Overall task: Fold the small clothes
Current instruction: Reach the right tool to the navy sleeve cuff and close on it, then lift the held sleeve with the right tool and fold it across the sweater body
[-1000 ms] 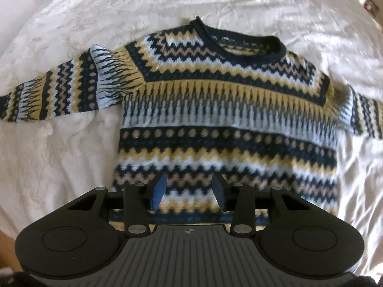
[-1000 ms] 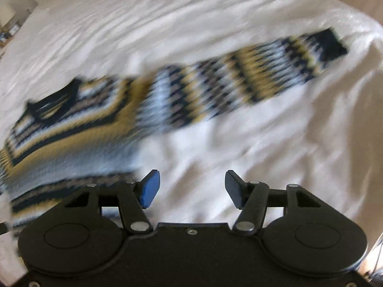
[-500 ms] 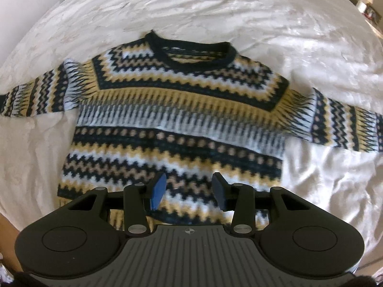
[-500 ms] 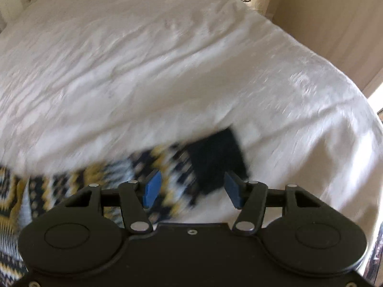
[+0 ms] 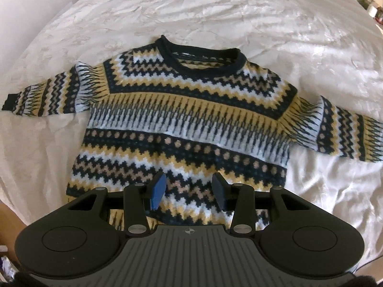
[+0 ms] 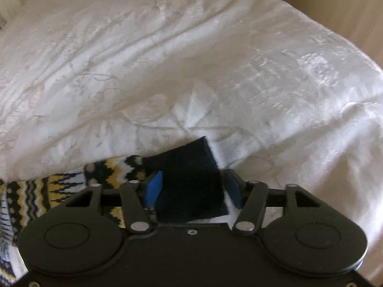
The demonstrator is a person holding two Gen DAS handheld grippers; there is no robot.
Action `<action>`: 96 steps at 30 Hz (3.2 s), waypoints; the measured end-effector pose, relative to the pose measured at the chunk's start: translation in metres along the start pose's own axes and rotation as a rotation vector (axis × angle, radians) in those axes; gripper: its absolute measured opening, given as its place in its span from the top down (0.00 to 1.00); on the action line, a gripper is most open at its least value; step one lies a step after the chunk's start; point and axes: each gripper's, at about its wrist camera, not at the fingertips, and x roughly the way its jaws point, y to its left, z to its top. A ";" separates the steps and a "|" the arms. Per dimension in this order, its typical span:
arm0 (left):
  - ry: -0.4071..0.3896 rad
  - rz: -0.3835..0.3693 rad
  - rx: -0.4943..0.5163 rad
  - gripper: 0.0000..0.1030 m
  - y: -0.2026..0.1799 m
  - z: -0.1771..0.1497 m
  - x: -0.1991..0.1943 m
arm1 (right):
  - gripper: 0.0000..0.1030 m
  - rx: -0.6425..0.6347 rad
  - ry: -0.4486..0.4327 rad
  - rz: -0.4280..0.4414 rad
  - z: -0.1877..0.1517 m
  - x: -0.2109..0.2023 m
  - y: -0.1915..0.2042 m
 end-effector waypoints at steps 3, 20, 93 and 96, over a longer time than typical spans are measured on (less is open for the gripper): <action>-0.001 0.001 0.000 0.60 0.004 0.001 0.000 | 0.81 0.017 0.015 0.051 -0.002 -0.002 0.001; -0.035 -0.098 0.066 0.60 0.102 0.005 0.014 | 0.81 0.071 -0.210 0.371 -0.008 -0.158 0.188; 0.019 -0.062 0.138 0.58 0.153 0.071 0.200 | 0.47 0.115 0.115 0.328 -0.104 0.008 0.352; 0.018 -0.054 0.141 0.59 0.150 0.072 0.194 | 0.89 0.039 0.138 0.319 -0.105 0.012 0.360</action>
